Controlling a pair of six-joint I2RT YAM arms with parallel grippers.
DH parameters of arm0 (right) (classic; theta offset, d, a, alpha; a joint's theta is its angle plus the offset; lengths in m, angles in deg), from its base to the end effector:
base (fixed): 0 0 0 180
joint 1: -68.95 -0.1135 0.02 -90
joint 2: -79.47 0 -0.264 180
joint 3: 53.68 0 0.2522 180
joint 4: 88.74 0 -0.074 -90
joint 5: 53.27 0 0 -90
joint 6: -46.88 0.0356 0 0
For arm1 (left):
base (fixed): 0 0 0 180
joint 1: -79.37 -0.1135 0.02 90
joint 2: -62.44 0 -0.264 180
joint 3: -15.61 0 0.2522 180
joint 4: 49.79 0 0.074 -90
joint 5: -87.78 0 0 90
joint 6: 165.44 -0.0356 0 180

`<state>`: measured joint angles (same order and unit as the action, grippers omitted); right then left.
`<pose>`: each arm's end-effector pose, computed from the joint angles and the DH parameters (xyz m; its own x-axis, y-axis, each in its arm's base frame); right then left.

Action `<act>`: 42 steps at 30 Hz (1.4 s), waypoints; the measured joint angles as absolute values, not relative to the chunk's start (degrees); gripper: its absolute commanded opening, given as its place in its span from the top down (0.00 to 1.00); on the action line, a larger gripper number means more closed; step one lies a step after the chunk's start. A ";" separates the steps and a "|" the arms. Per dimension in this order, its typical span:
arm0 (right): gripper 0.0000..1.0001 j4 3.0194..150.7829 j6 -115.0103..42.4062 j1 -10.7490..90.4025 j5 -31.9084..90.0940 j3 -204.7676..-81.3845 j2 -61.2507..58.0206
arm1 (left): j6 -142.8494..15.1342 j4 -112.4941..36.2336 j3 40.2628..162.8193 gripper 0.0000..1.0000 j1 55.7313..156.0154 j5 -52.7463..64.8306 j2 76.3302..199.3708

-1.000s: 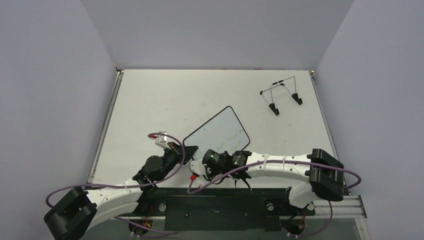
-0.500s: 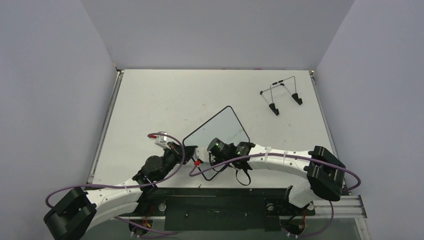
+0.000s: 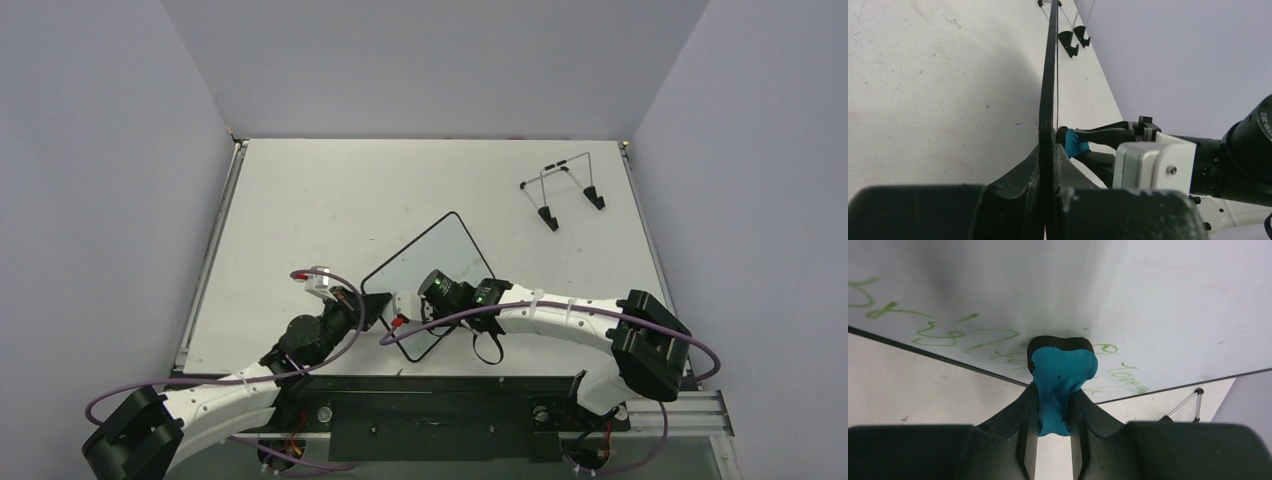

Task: Erase the whiteboard
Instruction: Erase the whiteboard at the center of the board.

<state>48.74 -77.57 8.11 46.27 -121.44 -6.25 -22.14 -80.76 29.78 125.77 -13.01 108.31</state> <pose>0.1484 0.2538 0.2041 0.1150 -0.9388 -0.3247 -0.9172 0.0252 -0.3977 0.1150 -0.1111 0.1691 -0.4721 -0.6463 -0.5995 0.3409 0.4933 -0.8003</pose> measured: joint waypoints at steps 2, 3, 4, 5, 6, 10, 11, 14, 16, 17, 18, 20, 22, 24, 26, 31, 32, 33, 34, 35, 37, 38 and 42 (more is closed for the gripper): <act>1.00 47.96 -78.10 7.02 45.79 -121.44 -6.25 | -22.10 -80.78 29.78 1.00 125.74 -12.92 108.53; 1.00 47.56 -78.36 6.39 45.64 -121.44 -6.25 | -22.03 -80.87 29.78 1.00 125.74 -12.85 108.73; 1.00 47.15 -78.56 5.56 45.55 -121.44 -6.25 | -21.96 -80.93 29.78 1.00 125.74 -12.77 108.88; 1.00 46.84 -78.71 4.90 45.49 -121.44 -6.25 | -21.92 -81.19 29.78 1.00 125.74 -12.68 109.10; 1.00 46.71 -78.69 4.84 45.53 -121.44 -6.25 | -21.92 -81.41 29.78 1.00 125.74 -12.61 109.34; 1.00 47.28 -78.01 7.85 44.31 -121.44 -6.20 | -21.86 -82.66 29.78 1.00 125.74 -12.59 110.63; 1.00 47.43 -77.81 9.03 43.98 -121.44 -6.16 | -21.83 -83.12 29.78 1.00 125.70 -12.61 111.07; 1.00 47.28 -77.79 11.13 42.73 -121.44 -5.85 | -21.72 -84.89 29.80 1.00 125.68 -12.46 112.79; 1.00 46.58 -78.16 10.72 41.82 -121.44 -5.35 | -21.59 -85.96 29.80 1.00 125.68 -12.15 113.82; 1.00 46.32 -78.45 10.10 41.62 -121.44 -5.20 | -21.51 -86.35 29.80 1.00 125.68 -11.85 114.26; 1.00 46.16 -78.47 9.56 41.66 -121.44 -5.15 | -21.42 -86.81 29.80 1.00 125.68 -11.58 114.69; 1.00 46.19 -78.34 9.14 42.76 -121.44 -5.15 | -21.29 -87.25 29.80 1.00 125.63 -11.39 115.13; 1.00 46.60 -77.68 9.99 43.02 -121.44 -5.15 | -21.16 -87.31 29.80 1.00 125.63 -11.39 115.24; 1.00 47.45 -76.81 12.03 43.08 -121.44 -5.15 | -21.05 -87.38 29.80 1.00 125.63 -11.39 115.33; 1.00 47.94 -76.52 13.73 42.78 -121.44 -5.15 | -21.00 -87.53 29.80 1.00 125.59 -11.37 115.46; 1.00 46.30 -77.66 12.88 38.62 -121.44 -3.91 | -20.54 -87.79 29.80 1.00 125.59 -10.36 115.92; 1.00 45.97 -78.08 11.87 37.99 -121.44 -3.75 | -20.50 -87.79 29.80 1.00 125.59 -10.23 115.94; 1.00 45.90 -78.21 10.98 37.88 -121.44 -3.75 | -20.46 -87.77 29.80 1.00 125.57 -10.12 115.94; 1.00 45.90 -78.25 10.43 38.19 -121.44 -3.78 | -20.39 -87.75 29.80 1.00 125.50 -10.08 115.94; 1.00 45.99 -78.12 10.24 38.56 -121.44 -3.78 | -20.33 -87.73 29.80 1.00 125.46 -10.01 115.94; 1.00 46.60 -77.27 11.02 39.32 -121.44 -3.78 | -20.28 -87.73 29.80 1.00 125.39 -9.97 115.94; 1.00 47.13 -76.77 12.01 39.67 -121.44 -3.78 | -20.24 -87.73 29.82 1.00 125.39 -9.97 115.94; 1.00 48.50 -75.74 16.03 40.31 -121.44 -3.60 | -20.22 -87.71 30.13 1.00 125.39 -9.66 116.29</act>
